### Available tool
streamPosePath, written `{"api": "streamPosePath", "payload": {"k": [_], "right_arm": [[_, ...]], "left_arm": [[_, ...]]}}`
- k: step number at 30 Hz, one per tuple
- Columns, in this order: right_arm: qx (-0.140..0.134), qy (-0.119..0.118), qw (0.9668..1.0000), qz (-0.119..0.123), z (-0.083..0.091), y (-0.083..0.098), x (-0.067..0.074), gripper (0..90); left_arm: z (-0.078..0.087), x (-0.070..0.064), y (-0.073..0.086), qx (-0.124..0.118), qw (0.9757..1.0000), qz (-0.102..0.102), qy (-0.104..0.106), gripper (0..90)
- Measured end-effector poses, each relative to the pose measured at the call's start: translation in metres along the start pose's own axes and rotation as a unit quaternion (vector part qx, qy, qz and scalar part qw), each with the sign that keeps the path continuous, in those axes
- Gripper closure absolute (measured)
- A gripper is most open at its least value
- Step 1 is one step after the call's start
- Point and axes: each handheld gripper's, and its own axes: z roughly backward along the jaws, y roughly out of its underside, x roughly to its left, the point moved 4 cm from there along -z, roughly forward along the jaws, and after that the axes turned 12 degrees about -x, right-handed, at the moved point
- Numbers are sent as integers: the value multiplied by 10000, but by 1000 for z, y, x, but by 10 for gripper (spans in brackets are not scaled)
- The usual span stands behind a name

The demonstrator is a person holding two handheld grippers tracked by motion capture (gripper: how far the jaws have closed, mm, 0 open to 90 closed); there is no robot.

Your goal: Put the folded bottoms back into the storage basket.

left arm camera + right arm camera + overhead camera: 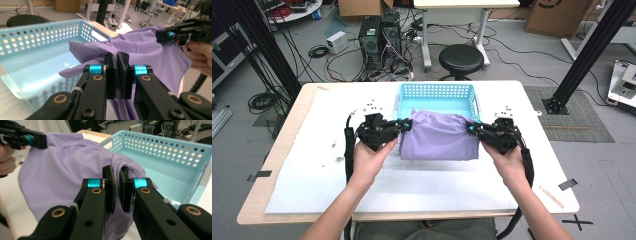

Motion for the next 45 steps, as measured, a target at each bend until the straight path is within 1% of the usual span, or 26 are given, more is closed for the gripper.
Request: {"api": "streamPosePath", "payload": {"k": [2, 4, 6, 7, 9, 10, 13, 14, 17, 21, 23, 24, 25, 26, 27, 28, 29, 31, 32, 34, 36, 38, 41, 43, 44, 45], "right_arm": [[-10, 38, 10000, -16, -8, -7, -5, 857], [2, 90, 9999, 72, -16, -13, -9, 857], [-12, 98, 9999, 107, -24, -17, -14, 857], [13, 105, 9999, 107, -29, -19, -18, 857], [8, 103, 9999, 134, -40, -22, -27, 857], [33, 124, 9998, 130, -46, -23, -33, 857], [-29, 155, 9997, 168, -60, -25, -45, 857], [-8, 156, 9998, 142, -63, -25, -48, 857], [96, 297, 9993, 219, -81, -25, -60, 857], [95, 460, 9986, 230, -99, -28, -74, 857], [112, 510, 9983, 261, -108, -30, -81, 856], [122, 557, 9980, 282, -114, -30, -86, 855], [152, 642, 9973, 327, -120, -29, -90, 837], [183, 786, 9961, 350, -125, -27, -95, 751], [298, 982, 9941, 352, -130, -24, -101, 623], [372, 1091, 9927, 346, -132, -21, -105, 583], [453, 1162, 9916, 327, -133, -18, -109, 556], [528, 1181, 9912, 268, -129, -16, -114, 539], [500, 1165, 9915, 283, -125, -16, -114, 517], [430, 1154, 9919, 307, -117, -17, -114, 506], [322, 1049, 9934, 320, -106, -19, -111, 490], [232, 1032, 9937, 362, -95, -19, -108, 478], [128, 999, 9942, 381, -78, -18, -101, 450], [28, 920, 9948, 442, -66, -15, -96, 425], [30, 899, 9949, 450, -60, -13, -94, 402], [111, 896, 9949, 455, -55, -12, -92, 372]], "left_arm": [[-7, 9, -9, -6, 10000, -65, -46, 855], [-13, 18, -15, -44, 10000, 7, -53, 855], [-19, 27, -18, -97, 9999, 25, -67, 855], [-24, 34, -18, -107, 9999, 86, -81, 855], [-32, 44, -17, -51, 9998, 110, -143, 855], [-36, 49, -16, -25, 9998, 78, -169, 855], [-46, 61, -17, -31, 9996, -34, -277, 855], [-51, 67, -18, -37, 9995, -73, -293, 855], [-64, 79, -19, 41, 9993, -103, -360, 855], [-83, 93, -20, 173, 9985, -314, -417, 855], [-91, 102, -19, 109, 9975, -422, -551, 856], [-95, 108, -16, 107, 9976, -365, -586, 855], [-99, 114, -11, 158, 9971, -306, -679, 854], [-103, 120, -6, 231, 9946, -386, -930, 840], [-104, 123, -3, 282, 9925, -442, -1107, 732], [-104, 127, 0, 302, 9903, -498, -1263, 636], [-103, 129, 1, 313, 9891, -505, -1344, 572], [-99, 131, 1, 333, 9893, -486, -1337, 521], [-96, 130, 1, 313, 9892, -527, -1331, 509], [-92, 127, 0, 284, 9891, -593, -1319, 472], [-85, 123, -1, 243, 9896, -645, -1264, 456], [-76, 114, -2, 216, 9899, -754, -1183, 445], [-63, 101, -2, 219, 9890, -962, -1105, 433], [-52, 90, -1, 120, 9898, -998, -1008, 426], [-47, 86, -1, 73, 9900, -1024, -971, 426], [-41, 80, 0, 24, 9903, -1053, -907, 423]]}}
